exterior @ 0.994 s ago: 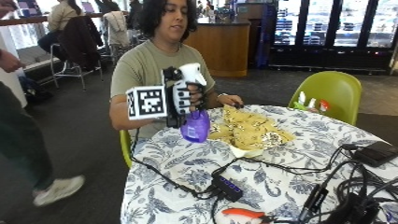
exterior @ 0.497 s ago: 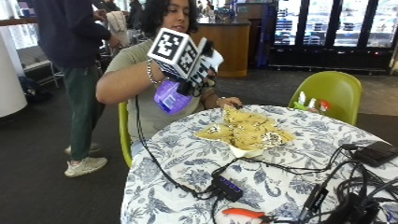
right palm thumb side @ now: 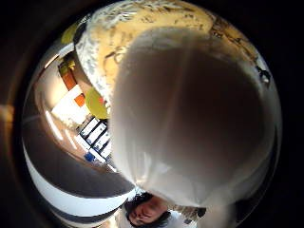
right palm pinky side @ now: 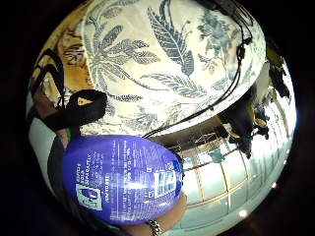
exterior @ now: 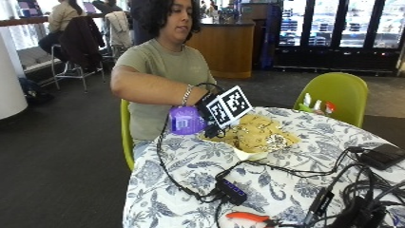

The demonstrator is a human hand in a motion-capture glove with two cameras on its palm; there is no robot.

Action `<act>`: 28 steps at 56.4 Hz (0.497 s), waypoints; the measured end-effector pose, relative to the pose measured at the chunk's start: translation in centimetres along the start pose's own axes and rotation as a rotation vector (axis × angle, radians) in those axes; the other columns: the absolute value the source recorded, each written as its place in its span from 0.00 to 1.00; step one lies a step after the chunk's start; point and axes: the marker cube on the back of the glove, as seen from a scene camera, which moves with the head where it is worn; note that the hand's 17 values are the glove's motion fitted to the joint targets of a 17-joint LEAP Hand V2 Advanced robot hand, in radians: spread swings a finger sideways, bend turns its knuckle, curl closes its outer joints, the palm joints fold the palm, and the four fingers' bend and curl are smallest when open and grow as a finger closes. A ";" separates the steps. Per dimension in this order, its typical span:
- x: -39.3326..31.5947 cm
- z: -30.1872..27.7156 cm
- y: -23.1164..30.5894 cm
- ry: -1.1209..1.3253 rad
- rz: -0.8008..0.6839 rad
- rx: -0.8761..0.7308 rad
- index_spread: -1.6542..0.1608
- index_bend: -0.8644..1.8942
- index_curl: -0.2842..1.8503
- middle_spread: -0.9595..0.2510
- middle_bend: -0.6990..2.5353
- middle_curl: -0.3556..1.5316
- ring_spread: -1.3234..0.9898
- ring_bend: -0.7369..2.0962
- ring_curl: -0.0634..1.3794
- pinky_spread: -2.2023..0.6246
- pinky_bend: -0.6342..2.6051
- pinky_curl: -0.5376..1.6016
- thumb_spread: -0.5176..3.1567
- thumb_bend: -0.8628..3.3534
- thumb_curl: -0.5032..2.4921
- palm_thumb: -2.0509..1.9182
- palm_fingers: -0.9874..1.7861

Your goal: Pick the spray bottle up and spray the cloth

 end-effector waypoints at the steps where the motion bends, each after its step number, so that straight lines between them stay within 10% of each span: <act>1: -0.2 0.0 0.0 -0.005 -0.002 -0.006 0.77 0.39 0.39 0.68 0.37 0.47 0.50 0.46 0.36 0.70 0.33 0.44 0.25 0.20 0.40 0.77 0.83; 28: -3.6 -1.8 -1.0 -0.073 -0.105 -0.032 0.77 0.38 0.40 0.68 0.37 0.47 0.50 0.46 0.37 0.71 0.33 0.44 0.26 0.20 0.41 0.77 0.82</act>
